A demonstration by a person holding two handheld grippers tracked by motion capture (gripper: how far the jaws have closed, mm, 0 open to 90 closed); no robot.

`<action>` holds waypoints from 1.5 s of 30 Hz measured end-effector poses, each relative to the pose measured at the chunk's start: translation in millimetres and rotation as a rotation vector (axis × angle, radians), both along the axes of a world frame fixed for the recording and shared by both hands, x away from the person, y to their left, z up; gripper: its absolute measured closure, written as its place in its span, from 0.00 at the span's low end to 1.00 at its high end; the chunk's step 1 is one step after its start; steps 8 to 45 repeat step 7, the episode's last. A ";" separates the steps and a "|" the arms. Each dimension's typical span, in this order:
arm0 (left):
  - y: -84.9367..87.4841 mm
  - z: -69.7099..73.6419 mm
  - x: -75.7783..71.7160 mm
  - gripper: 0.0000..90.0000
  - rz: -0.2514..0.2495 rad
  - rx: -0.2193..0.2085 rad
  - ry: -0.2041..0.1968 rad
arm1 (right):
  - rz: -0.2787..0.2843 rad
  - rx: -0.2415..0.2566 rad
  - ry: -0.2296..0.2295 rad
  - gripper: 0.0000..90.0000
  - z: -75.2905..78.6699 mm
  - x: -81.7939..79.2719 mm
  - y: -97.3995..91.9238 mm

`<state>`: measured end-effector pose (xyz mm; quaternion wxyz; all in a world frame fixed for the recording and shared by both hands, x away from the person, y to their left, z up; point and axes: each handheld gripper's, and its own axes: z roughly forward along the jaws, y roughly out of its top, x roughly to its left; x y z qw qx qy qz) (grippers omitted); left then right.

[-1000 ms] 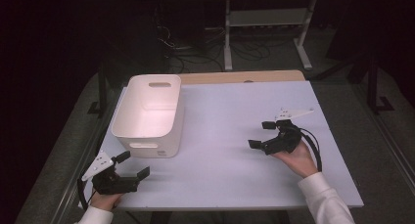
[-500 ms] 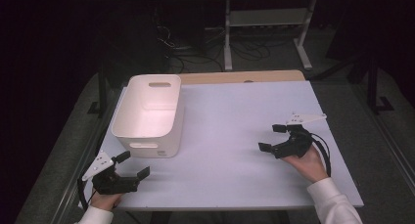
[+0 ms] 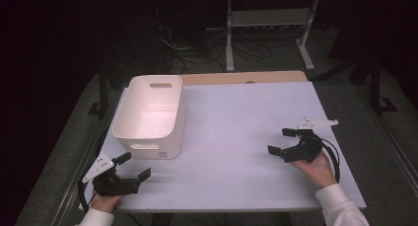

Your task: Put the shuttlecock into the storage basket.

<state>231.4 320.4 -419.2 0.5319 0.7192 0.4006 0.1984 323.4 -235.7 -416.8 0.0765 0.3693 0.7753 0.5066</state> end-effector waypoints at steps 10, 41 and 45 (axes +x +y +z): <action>-0.2 0.4 -0.4 0.02 -0.001 -0.006 -0.002 | -0.017 -0.001 -0.010 0.00 -2.7 -5.1 -7.2; -0.2 0.4 -0.4 0.02 -0.001 -0.006 -0.002 | -0.017 -0.001 -0.010 0.00 -2.7 -5.1 -7.2; -0.2 0.4 -0.4 0.02 -0.001 -0.006 -0.002 | -0.017 -0.001 -0.010 0.00 -2.7 -5.1 -7.2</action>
